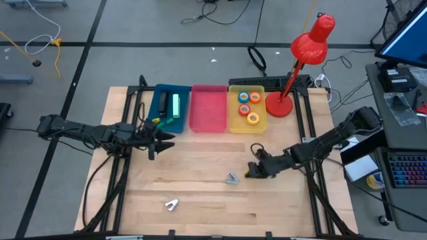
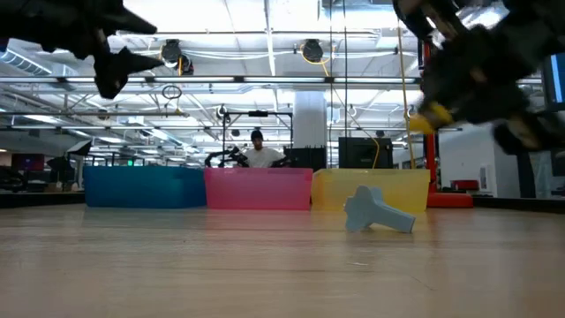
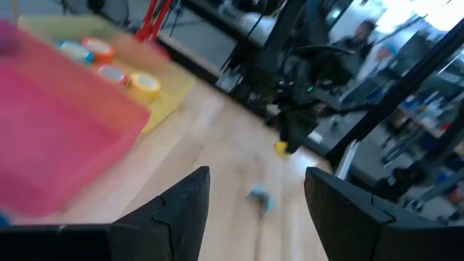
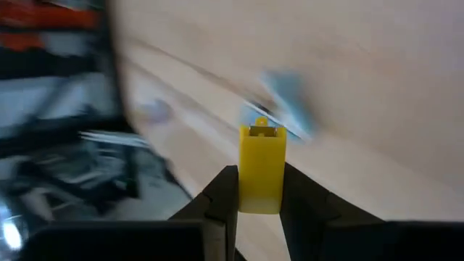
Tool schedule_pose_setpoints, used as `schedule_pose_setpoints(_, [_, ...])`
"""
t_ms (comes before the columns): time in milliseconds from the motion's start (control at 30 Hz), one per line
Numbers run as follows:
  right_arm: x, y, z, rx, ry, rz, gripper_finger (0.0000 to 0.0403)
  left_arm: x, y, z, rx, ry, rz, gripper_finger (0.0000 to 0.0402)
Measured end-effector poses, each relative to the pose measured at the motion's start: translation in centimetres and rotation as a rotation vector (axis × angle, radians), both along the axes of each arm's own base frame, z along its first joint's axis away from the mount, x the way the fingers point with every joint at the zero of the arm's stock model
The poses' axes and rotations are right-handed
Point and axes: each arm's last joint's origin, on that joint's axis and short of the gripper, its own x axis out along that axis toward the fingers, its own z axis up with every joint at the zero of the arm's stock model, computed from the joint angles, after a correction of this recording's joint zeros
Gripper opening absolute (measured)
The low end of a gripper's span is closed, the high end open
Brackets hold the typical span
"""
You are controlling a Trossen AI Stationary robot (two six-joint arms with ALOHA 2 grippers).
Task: Pick and place Stapler, Stapler remover, tape
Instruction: Put the yellow stapler into the blue bin
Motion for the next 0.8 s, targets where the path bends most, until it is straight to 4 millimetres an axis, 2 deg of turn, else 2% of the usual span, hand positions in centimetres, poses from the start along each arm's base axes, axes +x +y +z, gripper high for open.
schedule_pose_setpoints(300, [2.5,-3.3,3.1,-0.203,-0.384,-0.095,0.0065,1.8,-0.3,0.5,-0.021,-0.095,0.000,0.0223])
schedule_pose_setpoints(500, [3.2,-5.7,3.9,-0.349,-0.472,-0.111,0.0065,4.0,-0.4,-0.4,-0.094,-0.101,0.048,0.0223])
schedule_pose_setpoints(800, [4.8,-7.7,6.0,-0.534,-0.521,-0.068,0.0065,6.9,-0.8,-1.0,-0.129,-0.230,0.055,0.0223])
